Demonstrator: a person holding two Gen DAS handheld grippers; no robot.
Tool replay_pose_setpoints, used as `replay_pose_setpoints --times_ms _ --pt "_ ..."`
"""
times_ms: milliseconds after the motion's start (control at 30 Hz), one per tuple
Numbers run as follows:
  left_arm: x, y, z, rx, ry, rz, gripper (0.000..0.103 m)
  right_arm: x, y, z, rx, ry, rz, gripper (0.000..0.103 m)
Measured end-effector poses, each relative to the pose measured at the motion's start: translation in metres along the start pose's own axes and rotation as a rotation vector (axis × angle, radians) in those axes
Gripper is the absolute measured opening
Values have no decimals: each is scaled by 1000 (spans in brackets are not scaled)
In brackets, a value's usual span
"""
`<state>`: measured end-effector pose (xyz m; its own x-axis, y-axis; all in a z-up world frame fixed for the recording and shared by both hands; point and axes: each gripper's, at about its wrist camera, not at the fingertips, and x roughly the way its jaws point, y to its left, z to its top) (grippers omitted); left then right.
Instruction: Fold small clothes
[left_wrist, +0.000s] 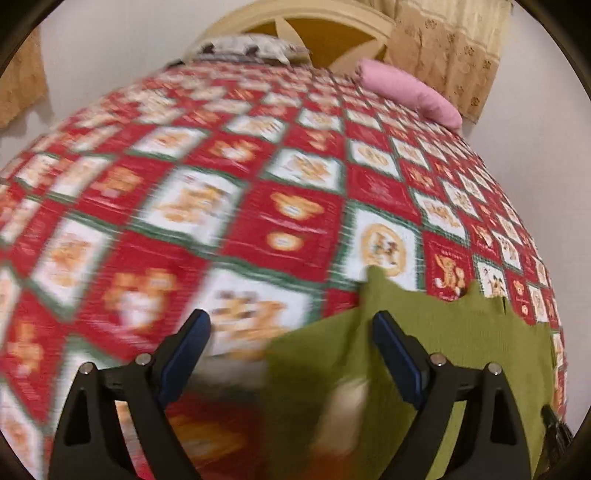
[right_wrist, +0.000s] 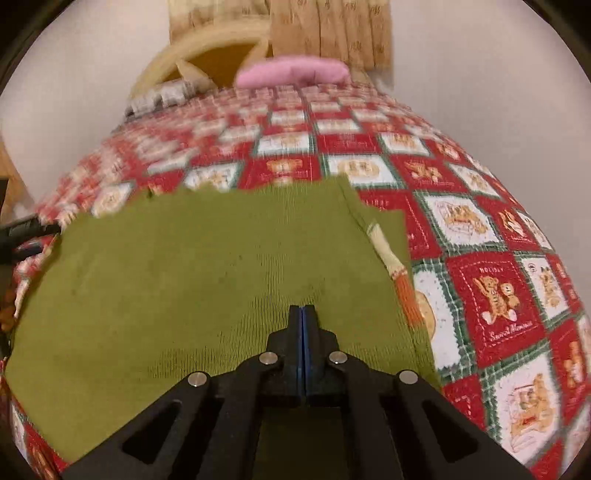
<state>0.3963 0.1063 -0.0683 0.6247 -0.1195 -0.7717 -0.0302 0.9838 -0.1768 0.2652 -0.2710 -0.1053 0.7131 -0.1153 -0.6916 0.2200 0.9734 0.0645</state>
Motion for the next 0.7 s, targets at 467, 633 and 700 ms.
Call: replay_pose_setpoints --times_ms 467,633,700 --pt "-77 4 -103 41 12 -45 92 -2 -5 -3 18 -25 21 0" --pt "-75 8 -131 -53 25 -106 92 -2 -6 -4 19 -26 23 0" --pt "-76 -2 -135 5 -3 -57 92 -2 -6 -4 20 -26 24 0"
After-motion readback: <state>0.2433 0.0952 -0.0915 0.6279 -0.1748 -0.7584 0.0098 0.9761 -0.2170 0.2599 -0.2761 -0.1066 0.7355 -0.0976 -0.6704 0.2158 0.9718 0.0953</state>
